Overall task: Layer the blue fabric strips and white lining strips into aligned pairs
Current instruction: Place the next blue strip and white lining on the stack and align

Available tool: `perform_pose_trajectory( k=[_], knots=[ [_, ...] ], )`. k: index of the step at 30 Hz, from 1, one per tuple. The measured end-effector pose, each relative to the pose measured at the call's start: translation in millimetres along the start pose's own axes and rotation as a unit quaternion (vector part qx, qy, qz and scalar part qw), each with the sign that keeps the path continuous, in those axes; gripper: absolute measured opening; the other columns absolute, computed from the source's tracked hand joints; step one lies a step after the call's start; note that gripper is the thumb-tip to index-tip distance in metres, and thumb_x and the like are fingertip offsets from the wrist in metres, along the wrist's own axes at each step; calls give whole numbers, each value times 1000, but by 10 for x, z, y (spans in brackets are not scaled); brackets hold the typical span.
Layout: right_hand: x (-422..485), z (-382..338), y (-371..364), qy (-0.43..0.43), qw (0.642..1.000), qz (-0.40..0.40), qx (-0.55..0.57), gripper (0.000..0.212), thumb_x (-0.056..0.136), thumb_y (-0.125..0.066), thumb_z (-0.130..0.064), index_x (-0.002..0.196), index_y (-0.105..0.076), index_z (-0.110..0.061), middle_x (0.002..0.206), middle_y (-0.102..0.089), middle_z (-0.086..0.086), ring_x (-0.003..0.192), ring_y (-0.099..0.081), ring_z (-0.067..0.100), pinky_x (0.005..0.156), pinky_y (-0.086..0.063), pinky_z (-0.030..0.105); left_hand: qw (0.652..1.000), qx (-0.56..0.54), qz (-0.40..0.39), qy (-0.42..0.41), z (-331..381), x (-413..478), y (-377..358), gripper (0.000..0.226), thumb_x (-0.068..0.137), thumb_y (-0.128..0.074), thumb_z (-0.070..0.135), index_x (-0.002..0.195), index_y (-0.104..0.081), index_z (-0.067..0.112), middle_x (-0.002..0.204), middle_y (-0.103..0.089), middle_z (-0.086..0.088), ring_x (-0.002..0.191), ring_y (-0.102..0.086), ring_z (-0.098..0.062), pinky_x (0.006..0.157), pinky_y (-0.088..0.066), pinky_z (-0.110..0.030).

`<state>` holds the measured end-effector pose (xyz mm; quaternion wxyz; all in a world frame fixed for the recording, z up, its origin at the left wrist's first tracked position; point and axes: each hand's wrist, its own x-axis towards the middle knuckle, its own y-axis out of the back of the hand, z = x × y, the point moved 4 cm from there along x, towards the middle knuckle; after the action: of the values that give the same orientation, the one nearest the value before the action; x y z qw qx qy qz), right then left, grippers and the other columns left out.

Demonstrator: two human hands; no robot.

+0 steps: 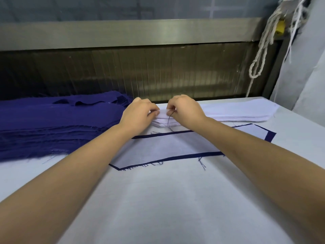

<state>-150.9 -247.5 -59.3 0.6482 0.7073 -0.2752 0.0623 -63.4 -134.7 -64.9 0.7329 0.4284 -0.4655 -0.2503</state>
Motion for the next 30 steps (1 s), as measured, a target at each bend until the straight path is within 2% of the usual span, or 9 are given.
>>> perform_pose_trajectory(
  k=[3,5,8,11,16,22,24,27,30],
  knots=[
    [19,8,26,-28,998,7,50,14,87,-65,-25,94,-68,-13,99,-61,1,98,-51,20,72,-42,30,1000,-8,15,11,-6,8,42,22,96,-51,25,107,-68,18,108,-60,2,101,-50,-20,79,-48,-42],
    [2,20,62,-41,996,19,75,18,85,-67,-30,94,-71,-14,99,-56,1,90,-52,20,70,-43,32,999,-13,31,10,2,2,69,21,96,-51,25,105,-68,17,106,-59,3,93,-54,-19,74,-48,-39],
    [-58,60,117,-39,997,59,8,13,90,-62,-20,100,-70,-17,103,-50,0,83,-50,20,64,-39,31,998,-29,48,9,17,-40,92,20,98,-47,21,105,-64,15,107,-56,0,85,-57,-22,75,-49,-40],
    [-127,121,127,-45,996,49,-57,21,93,-56,-15,111,-67,-15,114,-50,2,77,-52,24,62,-36,29,997,-45,54,14,26,-99,110,18,101,-39,19,103,-56,12,106,-51,-1,70,-61,-25,76,-49,-45],
    [-239,329,160,-121,989,47,-77,31,93,-46,-9,115,-65,-19,124,-54,2,92,-61,34,71,-40,29,996,-63,65,16,-18,-205,180,18,101,-36,15,104,-52,7,98,-52,-3,83,-59,-27,77,-47,-42],
    [-441,516,250,-178,980,82,31,24,96,-46,-14,111,-65,-16,122,-58,4,73,-67,30,77,-54,41,994,-71,82,17,-120,-419,288,18,101,-36,18,103,-51,8,86,-57,-5,76,-51,-22,63,-34,-32],
    [-528,569,286,-182,975,98,83,20,96,-48,-17,107,-65,-16,123,-57,2,61,-68,25,72,-55,39,993,-79,89,10,-150,-520,327,16,100,-37,18,101,-50,9,79,-54,0,69,-48,-17,59,-29,-29],
    [-649,650,315,-193,965,110,138,11,95,-51,-18,97,-62,-21,126,-53,-2,57,-67,16,62,-50,27,993,-76,88,-1,-180,-674,366,13,99,-39,18,98,-50,12,75,-50,8,67,-45,-10,55,-27,-20],
    [-732,669,295,-186,961,95,179,9,93,-54,-16,91,-60,-23,124,-51,-3,60,-68,14,73,-51,29,995,-68,77,-1,-212,-780,389,13,98,-42,17,100,-53,11,87,-54,6,77,-50,-14,59,-30,-22]
  ],
)
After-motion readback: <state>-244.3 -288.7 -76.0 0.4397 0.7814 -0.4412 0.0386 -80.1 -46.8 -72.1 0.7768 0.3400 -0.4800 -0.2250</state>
